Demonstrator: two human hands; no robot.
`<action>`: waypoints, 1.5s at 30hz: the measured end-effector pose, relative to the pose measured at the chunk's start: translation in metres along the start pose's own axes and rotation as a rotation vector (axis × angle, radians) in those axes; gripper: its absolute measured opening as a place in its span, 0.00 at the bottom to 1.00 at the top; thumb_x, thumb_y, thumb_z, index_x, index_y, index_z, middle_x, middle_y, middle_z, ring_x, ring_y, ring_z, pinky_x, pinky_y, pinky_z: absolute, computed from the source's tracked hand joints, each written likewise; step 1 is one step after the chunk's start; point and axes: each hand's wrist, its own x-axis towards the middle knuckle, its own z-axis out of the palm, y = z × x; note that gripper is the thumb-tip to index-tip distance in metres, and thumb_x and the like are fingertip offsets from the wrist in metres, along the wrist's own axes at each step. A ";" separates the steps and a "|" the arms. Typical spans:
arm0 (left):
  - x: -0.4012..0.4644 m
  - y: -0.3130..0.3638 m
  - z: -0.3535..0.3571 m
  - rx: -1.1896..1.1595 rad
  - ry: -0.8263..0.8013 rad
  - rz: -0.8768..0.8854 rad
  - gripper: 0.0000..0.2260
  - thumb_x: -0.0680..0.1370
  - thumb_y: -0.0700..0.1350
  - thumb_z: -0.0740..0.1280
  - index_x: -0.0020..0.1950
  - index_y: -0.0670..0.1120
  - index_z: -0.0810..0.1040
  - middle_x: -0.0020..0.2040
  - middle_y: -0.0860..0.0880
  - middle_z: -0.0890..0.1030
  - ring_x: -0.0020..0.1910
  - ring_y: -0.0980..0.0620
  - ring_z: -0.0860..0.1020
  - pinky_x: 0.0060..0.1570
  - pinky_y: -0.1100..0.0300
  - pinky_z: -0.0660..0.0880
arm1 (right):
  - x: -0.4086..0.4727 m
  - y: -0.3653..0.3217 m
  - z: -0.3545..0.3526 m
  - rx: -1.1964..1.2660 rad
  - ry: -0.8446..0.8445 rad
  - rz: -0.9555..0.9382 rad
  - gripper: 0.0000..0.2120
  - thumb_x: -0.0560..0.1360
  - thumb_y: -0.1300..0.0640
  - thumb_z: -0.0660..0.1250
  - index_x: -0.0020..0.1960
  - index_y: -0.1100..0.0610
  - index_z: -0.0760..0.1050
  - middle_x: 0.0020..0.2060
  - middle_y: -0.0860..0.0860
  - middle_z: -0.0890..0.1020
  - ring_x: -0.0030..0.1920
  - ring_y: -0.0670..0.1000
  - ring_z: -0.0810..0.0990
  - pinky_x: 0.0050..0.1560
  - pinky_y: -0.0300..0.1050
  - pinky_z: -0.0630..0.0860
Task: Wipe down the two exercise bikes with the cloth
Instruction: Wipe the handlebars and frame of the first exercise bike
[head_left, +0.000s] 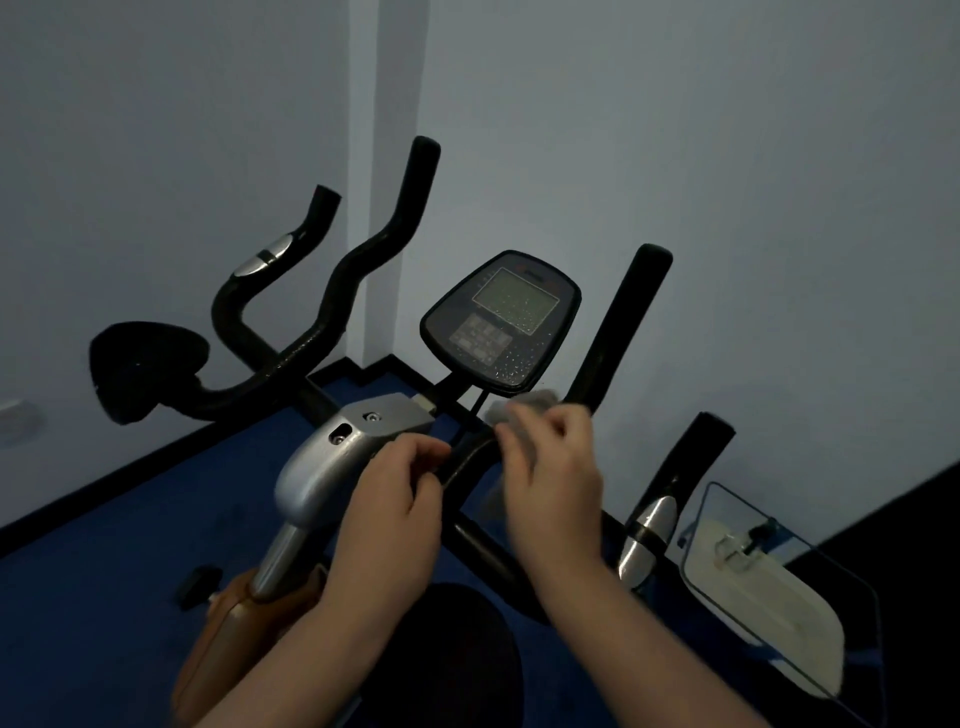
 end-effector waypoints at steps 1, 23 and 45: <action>0.000 -0.001 0.000 -0.004 0.001 0.005 0.13 0.77 0.36 0.61 0.51 0.54 0.77 0.50 0.59 0.79 0.51 0.66 0.75 0.49 0.74 0.69 | -0.008 -0.004 0.004 0.055 -0.075 -0.035 0.11 0.77 0.51 0.64 0.58 0.51 0.78 0.48 0.45 0.68 0.42 0.37 0.72 0.41 0.25 0.69; -0.006 -0.003 -0.011 -0.476 0.213 -0.284 0.18 0.75 0.28 0.58 0.49 0.50 0.75 0.48 0.48 0.80 0.38 0.61 0.82 0.39 0.66 0.77 | -0.016 -0.007 -0.003 0.165 -0.445 -0.271 0.12 0.76 0.52 0.66 0.59 0.50 0.79 0.46 0.45 0.69 0.43 0.41 0.72 0.45 0.29 0.70; -0.026 -0.004 -0.015 -0.325 0.184 -0.158 0.11 0.79 0.44 0.61 0.45 0.60 0.76 0.46 0.56 0.81 0.45 0.59 0.80 0.44 0.60 0.73 | -0.008 -0.009 -0.007 0.281 -0.653 -0.249 0.09 0.74 0.52 0.69 0.54 0.46 0.81 0.44 0.44 0.72 0.45 0.40 0.74 0.46 0.31 0.71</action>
